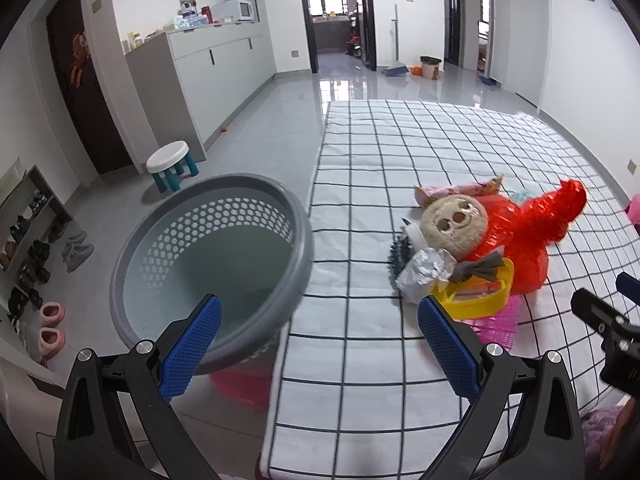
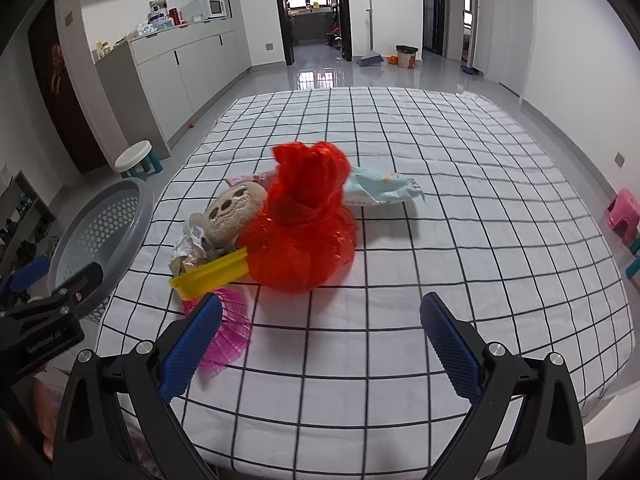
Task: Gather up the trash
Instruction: 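Move the left tool to the pink shuttlecock and close on it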
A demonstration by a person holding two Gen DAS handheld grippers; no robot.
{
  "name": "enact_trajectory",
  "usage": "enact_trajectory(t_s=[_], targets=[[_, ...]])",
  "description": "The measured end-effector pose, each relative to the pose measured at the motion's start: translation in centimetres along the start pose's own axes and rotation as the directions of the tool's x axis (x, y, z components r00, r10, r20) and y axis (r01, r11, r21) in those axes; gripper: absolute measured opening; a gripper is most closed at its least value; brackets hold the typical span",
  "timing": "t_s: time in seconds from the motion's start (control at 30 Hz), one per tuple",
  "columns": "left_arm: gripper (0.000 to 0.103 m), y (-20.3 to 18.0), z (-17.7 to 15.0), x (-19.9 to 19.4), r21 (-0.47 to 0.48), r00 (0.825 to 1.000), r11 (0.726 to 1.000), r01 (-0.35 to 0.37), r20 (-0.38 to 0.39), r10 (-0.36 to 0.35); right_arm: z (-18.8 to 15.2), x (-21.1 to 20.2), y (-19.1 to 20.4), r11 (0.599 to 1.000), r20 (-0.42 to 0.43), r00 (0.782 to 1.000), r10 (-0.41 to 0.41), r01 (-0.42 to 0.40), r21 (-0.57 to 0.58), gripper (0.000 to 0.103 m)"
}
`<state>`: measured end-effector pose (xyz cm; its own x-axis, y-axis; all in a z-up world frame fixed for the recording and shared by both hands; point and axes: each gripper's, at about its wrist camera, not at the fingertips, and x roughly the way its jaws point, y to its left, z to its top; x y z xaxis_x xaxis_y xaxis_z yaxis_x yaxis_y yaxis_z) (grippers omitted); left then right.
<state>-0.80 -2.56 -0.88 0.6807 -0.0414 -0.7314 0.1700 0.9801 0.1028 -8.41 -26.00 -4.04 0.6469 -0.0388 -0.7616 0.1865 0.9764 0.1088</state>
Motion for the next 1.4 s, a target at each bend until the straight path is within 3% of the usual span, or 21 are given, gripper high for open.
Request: enact_trajectory(t_s=[0.6, 1.03, 1.4], targets=[[0.097, -6.1, -2.6, 0.0, 0.035, 0.991, 0.991, 0.128, -0.044, -0.127, -0.4, -0.7, -4.7, 0.997, -0.004, 0.999, -0.031, 0.032, 0.075, 0.095], [0.097, -10.0, -3.4, 2.1, 0.008, 0.986, 0.989, 0.15, -0.069, -0.149, -0.2, -1.9, -8.1, 0.988, 0.014, 1.0, 0.002, -0.004, 0.157, 0.095], [0.097, -11.9, -2.9, 4.9, -0.016, 0.988, 0.994, 0.107, -0.106, -0.108, -0.1, -2.1, -8.8, 0.981, 0.017, 0.998, 0.056, -0.058, 0.185, 0.095]])
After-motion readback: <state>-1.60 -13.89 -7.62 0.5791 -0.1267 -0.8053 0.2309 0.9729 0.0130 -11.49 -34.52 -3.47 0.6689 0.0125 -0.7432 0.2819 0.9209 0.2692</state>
